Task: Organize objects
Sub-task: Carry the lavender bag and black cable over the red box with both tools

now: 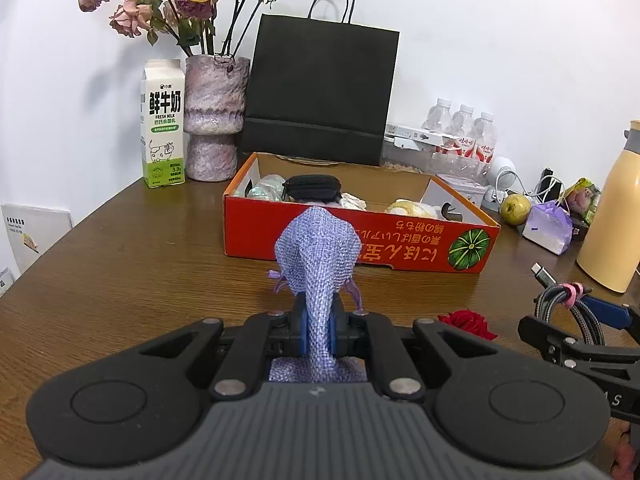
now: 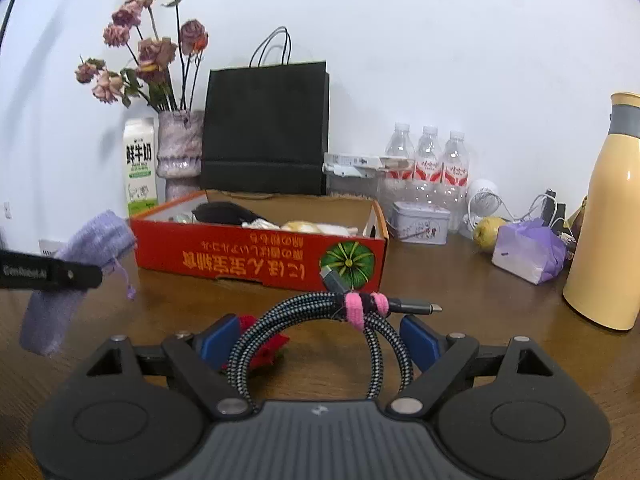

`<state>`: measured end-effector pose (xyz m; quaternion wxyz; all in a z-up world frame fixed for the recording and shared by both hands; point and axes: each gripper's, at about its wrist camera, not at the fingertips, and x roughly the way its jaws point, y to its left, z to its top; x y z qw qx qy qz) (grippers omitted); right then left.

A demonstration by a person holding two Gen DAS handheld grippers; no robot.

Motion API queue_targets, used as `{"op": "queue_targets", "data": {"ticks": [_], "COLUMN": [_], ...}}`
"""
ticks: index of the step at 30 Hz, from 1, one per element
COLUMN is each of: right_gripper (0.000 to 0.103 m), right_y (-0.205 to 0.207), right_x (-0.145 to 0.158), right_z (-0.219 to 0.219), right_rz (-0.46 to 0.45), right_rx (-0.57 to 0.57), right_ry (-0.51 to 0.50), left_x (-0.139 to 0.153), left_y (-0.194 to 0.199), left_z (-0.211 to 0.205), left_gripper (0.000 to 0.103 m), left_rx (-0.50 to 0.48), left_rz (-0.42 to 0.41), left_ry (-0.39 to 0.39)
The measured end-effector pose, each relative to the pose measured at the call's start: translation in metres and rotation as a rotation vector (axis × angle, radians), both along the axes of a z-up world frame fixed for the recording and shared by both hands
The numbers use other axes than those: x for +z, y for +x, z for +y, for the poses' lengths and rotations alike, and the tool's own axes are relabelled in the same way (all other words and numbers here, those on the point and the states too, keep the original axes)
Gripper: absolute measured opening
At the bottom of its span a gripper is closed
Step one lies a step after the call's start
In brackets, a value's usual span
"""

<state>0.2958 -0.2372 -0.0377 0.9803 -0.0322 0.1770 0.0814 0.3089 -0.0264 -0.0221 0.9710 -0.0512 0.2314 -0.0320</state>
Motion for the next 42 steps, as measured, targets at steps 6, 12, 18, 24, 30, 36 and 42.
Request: {"op": "queue_targets", "data": {"ticks": [6,12,18,24,30,36,42], "right_gripper": [0.086,0.086,0.086,0.086,0.086,0.086,0.086], "right_y": [0.000,0.011,0.032,0.051,0.070,0.088,0.101], "right_x": [0.011,0.028,0.041,0.052,0.058,0.061,0.060], "right_z": [0.002,0.007,0.009,0.016,0.018,0.019,0.022], "right_rz": [-0.026,-0.039,-0.041,-0.069,-0.085,-0.104,-0.109], "right_rx": [0.030,0.078,0.109,0.113,0.105,0.097,0.099], "right_ry": [0.029,0.040,0.063,0.062,0.086,0.091,0.089], "left_x": [0.006,0.015,0.026,0.039,0.048,0.051,0.051], "left_y": [-0.001,0.009,0.026,0.044,0.060,0.077,0.095], "left_z": [0.000,0.003,-0.004,-0.009,-0.013,-0.013,-0.014], "left_gripper": [0.010,0.010,0.010,0.010,0.010,0.010,0.010], "left_rx": [-0.010,0.003,0.017,0.055,0.093,0.115,0.123], "left_rz": [0.003,0.010,-0.010,-0.038,-0.070,-0.082,-0.080], "left_ry": [-0.027,-0.051,-0.036,-0.052,-0.054,-0.045,-0.044]}}
